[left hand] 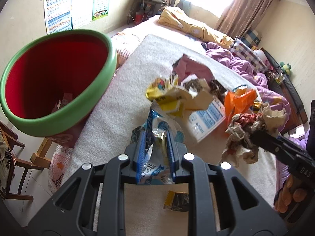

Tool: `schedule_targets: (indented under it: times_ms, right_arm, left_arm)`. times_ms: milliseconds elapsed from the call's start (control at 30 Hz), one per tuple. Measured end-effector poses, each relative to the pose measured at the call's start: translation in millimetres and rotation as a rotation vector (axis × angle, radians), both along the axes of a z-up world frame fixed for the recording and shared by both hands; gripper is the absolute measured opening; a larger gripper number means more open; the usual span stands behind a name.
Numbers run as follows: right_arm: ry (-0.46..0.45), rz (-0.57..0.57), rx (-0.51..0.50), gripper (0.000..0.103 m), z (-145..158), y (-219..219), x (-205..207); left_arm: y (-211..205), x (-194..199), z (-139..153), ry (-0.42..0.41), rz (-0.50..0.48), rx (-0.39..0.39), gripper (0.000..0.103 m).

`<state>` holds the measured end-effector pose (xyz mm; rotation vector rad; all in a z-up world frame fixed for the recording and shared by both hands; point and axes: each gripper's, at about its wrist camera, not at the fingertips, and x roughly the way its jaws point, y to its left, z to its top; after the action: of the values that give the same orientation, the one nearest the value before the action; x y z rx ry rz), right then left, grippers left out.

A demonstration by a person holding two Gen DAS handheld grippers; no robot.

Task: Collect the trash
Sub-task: 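Grasp the blue-white wrapper with the left tool while the right tool grasps crumpled paper, then carry both items over the red bucket and open both tools to drop them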

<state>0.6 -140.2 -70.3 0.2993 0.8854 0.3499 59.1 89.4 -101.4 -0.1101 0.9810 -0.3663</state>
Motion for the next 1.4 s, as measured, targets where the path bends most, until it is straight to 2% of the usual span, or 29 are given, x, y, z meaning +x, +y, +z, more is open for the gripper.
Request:
schedule_targets:
  times_ms: [500, 1000, 1400]
  right_arm:
    - [-0.030, -0.013, 0.016, 0.036, 13, 23, 8]
    - [-0.048, -0.010, -0.017, 0.036, 24, 65, 26]
    - [-0.068, 0.005, -0.016, 0.037, 32, 99, 51]
  left_arm:
    - [13, 10, 33, -0.104, -0.003, 0.004, 0.021]
    - [40, 28, 44, -0.170, -0.009, 0.023, 0.021]
    - [62, 46, 45, -0.177, -0.015, 0.025, 0.021]
